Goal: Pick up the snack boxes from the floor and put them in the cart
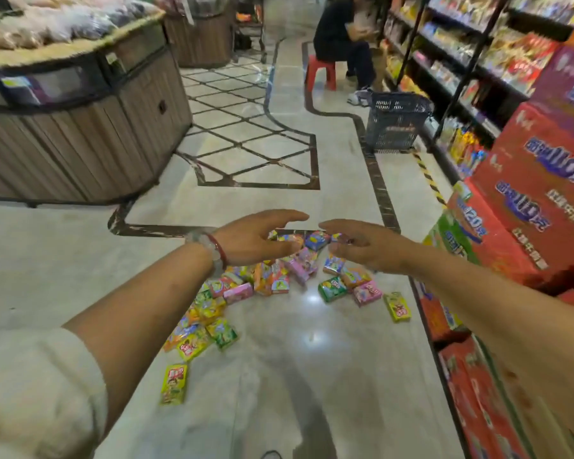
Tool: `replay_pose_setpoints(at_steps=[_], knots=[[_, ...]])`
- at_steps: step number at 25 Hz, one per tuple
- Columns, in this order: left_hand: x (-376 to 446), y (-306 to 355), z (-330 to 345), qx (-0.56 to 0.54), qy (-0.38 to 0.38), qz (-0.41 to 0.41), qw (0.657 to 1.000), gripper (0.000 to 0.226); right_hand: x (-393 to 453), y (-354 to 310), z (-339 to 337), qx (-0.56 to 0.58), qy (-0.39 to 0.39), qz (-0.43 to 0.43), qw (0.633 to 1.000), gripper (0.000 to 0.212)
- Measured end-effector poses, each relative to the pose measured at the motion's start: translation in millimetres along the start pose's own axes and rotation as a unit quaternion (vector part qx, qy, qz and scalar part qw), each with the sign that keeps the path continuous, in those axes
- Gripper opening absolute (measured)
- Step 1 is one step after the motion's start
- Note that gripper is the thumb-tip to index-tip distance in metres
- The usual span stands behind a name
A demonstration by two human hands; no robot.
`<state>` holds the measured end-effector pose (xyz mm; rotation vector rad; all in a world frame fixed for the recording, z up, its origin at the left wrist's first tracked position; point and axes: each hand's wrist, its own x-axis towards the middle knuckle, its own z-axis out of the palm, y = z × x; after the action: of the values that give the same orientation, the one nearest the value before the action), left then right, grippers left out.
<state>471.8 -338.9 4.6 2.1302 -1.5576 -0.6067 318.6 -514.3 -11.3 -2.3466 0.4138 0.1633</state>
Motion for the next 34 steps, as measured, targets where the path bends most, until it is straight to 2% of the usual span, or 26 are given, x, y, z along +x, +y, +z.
replay_pose_setpoints(at_steps=[5, 11, 16, 20, 23, 26, 29, 32, 34], knots=[[99, -98, 5, -0.037, -0.015, -0.075, 0.996, 0.053, 125, 71, 4, 0.053, -0.013, 0.036, 0.998, 0.047], [230, -230, 48, -0.048, -0.042, -0.131, 0.989, 0.055, 295, 184, 17, 0.002, -0.024, 0.042, 0.999, 0.049], [324, -397, 169, -0.106, -0.032, -0.220, 0.969, 0.058, 429, 320, 121, -0.055, -0.015, 0.055, 0.997, 0.049], [367, -536, 299, -0.067, 0.002, -0.278, 0.958, 0.056, 514, 446, 246, -0.047, -0.010, 0.069, 0.996, 0.049], [389, -614, 379, -0.061, 0.038, -0.377, 0.923, 0.056, 559, 522, 317, -0.047, 0.000, 0.087, 0.995, 0.058], [402, -660, 435, -0.064, 0.034, -0.435, 0.897, 0.063, 587, 566, 361, -0.061, 0.010, 0.095, 0.994, 0.075], [411, -667, 462, -0.068, 0.039, -0.453, 0.888, 0.073, 597, 581, 383, -0.060, 0.013, 0.101, 0.993, 0.085], [416, -669, 476, -0.052, 0.090, -0.475, 0.874, 0.082, 598, 588, 396, -0.029, 0.042, 0.102, 0.994, 0.082], [421, -670, 486, -0.079, 0.129, -0.485, 0.861, 0.083, 599, 590, 403, -0.008, 0.061, 0.097, 0.993, 0.075]])
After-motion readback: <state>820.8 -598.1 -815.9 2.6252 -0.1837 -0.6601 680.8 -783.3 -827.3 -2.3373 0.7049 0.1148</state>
